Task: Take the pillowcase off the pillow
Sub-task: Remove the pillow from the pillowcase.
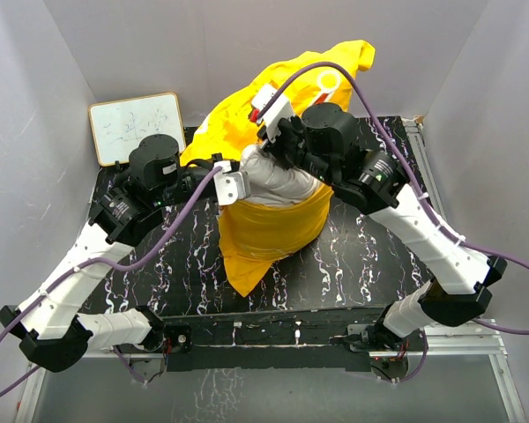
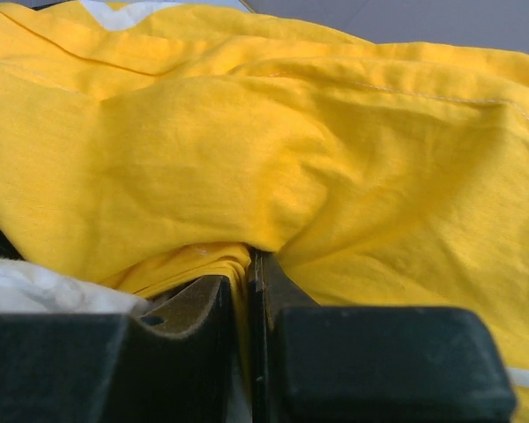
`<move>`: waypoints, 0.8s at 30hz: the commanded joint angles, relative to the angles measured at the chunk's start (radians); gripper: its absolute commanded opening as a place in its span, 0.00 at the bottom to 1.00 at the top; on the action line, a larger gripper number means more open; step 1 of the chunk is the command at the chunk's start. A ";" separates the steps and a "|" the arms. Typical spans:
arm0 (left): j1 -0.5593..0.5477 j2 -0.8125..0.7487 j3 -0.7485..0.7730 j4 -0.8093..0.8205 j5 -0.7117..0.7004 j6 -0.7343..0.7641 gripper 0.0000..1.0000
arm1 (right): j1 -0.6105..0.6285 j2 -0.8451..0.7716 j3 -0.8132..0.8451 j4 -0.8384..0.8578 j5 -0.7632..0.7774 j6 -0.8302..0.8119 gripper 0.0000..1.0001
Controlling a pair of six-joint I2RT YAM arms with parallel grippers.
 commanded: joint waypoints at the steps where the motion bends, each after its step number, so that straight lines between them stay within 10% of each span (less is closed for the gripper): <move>1: -0.118 -0.023 -0.076 -0.357 0.285 0.033 0.00 | -0.148 0.085 0.086 0.252 0.159 0.057 0.08; 13: -0.147 -0.067 -0.144 -0.449 0.256 0.163 0.00 | -0.252 0.092 0.094 0.326 0.182 0.139 0.44; 24: -0.159 -0.102 -0.194 -0.486 0.247 0.214 0.00 | -0.283 0.132 0.111 0.378 0.231 0.178 0.30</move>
